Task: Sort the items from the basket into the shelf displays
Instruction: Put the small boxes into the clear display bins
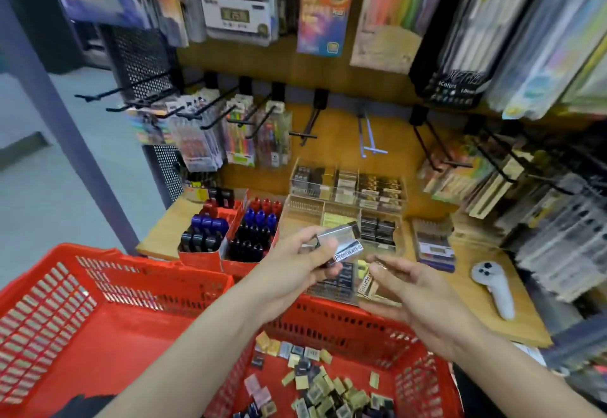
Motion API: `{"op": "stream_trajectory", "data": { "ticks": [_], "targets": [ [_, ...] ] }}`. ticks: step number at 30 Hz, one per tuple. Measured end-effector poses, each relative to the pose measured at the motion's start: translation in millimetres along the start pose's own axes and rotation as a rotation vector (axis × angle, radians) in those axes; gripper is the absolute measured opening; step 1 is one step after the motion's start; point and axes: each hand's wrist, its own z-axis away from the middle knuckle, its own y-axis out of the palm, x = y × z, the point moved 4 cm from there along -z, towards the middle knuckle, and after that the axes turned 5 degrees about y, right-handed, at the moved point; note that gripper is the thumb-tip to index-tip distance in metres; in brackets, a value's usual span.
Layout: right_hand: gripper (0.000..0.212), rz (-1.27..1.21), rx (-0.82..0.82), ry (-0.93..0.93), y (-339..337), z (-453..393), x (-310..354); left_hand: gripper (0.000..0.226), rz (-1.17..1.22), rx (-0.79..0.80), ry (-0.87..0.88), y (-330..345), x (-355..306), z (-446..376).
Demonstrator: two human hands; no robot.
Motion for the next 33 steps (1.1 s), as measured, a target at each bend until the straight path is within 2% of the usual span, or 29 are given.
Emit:
{"op": "stream_trajectory", "data": {
  "ticks": [1,3,6,10,14,16,20,23,26,28,33],
  "targets": [
    [0.03,-0.01,-0.004,-0.003,1,-3,0,0.017,0.016,-0.009,0.0,-3,3,-1],
    [0.041,0.047,-0.029,-0.031,-2,-10,0,0.027,0.037,-0.031,-0.019,-8,8,-2],
    [0.053,0.226,-0.089,-0.067,-10,-16,7,0.025,-0.02,0.009,-0.061,-12,10,-7],
    [0.043,-0.042,-0.108,-0.043,-27,-26,16,0.02,-0.099,0.134,-0.078,-12,3,-14],
    [0.035,-0.081,0.054,0.089,-11,-23,8,0.022,-0.196,0.277,-0.074,0,4,-14],
    [0.029,-0.11,0.098,0.125,0,-21,3,0.026,-0.245,0.271,-0.048,1,8,-16],
    [0.025,-0.15,0.05,0.085,4,-20,-2,0.024,-0.294,0.199,-0.004,3,15,-18],
    [0.032,-0.144,0.018,0.037,0,-20,-1,0.027,-0.165,0.122,-0.016,6,21,-21],
    [0.031,-0.152,-0.094,-0.035,-12,-20,8,0.027,0.138,-0.008,-0.083,0,19,-26],
    [0.026,-0.191,-0.148,-0.075,-21,-19,13,0.026,0.317,-0.037,-0.115,-5,16,-29],
    [0.033,-0.186,-0.142,-0.124,-19,-16,11,0.035,0.522,-0.104,-0.246,-5,26,-29]
  ]
}}
